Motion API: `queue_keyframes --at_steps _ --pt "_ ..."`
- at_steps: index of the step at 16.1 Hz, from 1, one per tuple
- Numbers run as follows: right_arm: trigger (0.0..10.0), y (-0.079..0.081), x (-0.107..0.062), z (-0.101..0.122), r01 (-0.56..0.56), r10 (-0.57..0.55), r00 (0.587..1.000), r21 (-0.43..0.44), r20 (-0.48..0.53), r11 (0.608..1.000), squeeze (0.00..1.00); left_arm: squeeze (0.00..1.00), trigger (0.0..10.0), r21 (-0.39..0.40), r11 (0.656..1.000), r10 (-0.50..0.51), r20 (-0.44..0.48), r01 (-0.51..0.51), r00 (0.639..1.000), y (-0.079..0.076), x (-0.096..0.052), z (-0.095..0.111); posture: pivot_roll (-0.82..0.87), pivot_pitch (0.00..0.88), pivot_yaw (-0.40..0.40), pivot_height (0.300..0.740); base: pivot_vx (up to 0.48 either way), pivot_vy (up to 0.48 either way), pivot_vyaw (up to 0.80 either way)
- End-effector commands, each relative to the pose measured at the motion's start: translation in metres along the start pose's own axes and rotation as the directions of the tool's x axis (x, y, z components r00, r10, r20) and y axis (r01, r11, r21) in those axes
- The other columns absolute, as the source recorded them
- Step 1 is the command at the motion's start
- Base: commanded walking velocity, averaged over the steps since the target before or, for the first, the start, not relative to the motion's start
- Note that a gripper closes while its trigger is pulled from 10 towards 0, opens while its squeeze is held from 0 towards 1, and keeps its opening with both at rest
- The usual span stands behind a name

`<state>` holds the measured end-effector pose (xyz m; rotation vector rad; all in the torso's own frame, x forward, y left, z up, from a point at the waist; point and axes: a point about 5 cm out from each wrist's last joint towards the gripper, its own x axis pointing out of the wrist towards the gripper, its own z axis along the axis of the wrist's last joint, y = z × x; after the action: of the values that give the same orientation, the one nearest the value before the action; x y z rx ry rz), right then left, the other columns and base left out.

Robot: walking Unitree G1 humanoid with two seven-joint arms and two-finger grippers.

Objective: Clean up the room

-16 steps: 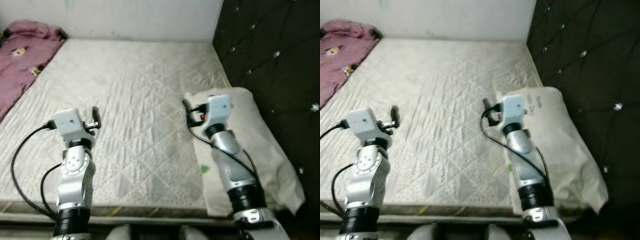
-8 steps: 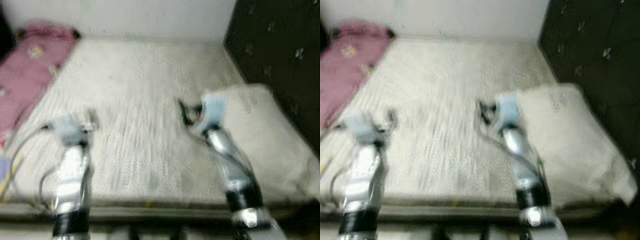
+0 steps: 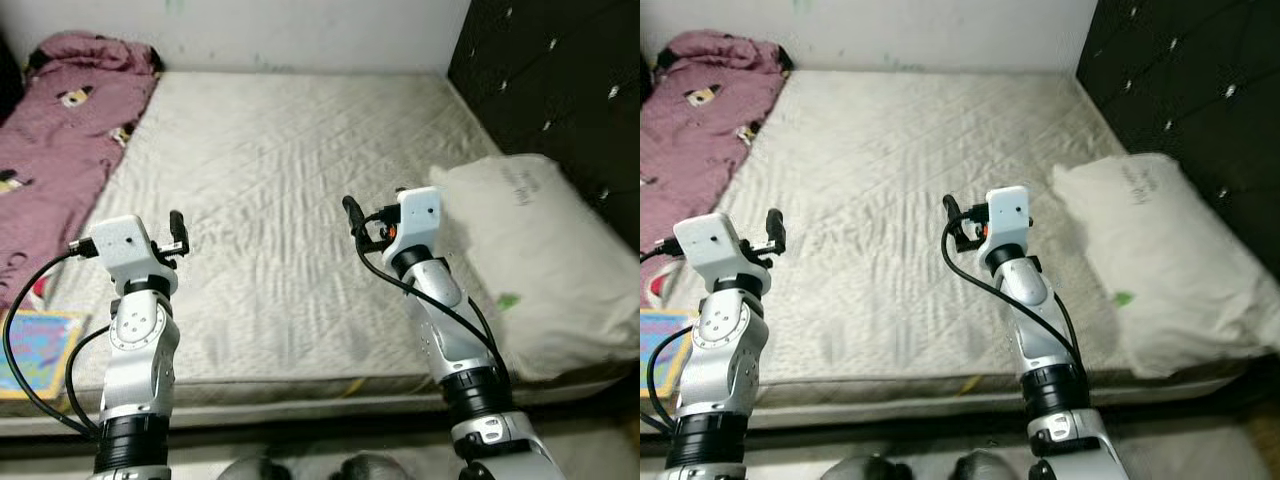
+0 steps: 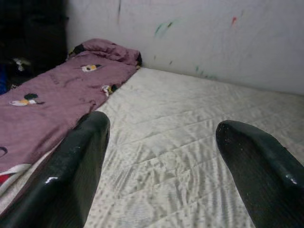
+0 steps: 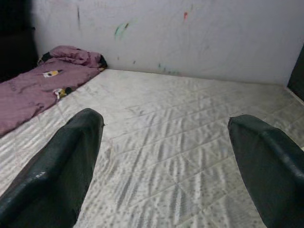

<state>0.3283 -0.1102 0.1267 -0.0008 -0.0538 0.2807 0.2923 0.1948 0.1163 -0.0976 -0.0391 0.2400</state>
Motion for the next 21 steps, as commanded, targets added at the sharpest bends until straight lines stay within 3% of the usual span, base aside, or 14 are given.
queue_keyframes --at_steps 1,21 --pt "10.0 -0.001 0.0009 0.0044 -0.002 0.002 1.0 0.002 0.019 1.0 0.0 0.0 10.0 0.014 1.0 -0.008 -0.005 0.008 1.0 0.001 0.0002 -0.0006 -0.08 0.0 -0.011 0.74 0.0 0.48 0.0" --pt "10.0 -0.0039 0.0045 -0.0013 0.018 -0.018 0.999 0.001 -0.029 1.0 0.0 0.0 10.0 -0.002 1.0 0.011 -0.012 -0.011 1.0 0.0013 0.002 -0.0012 -0.09 0.0 -0.013 0.74 0.0 0.48 0.0"
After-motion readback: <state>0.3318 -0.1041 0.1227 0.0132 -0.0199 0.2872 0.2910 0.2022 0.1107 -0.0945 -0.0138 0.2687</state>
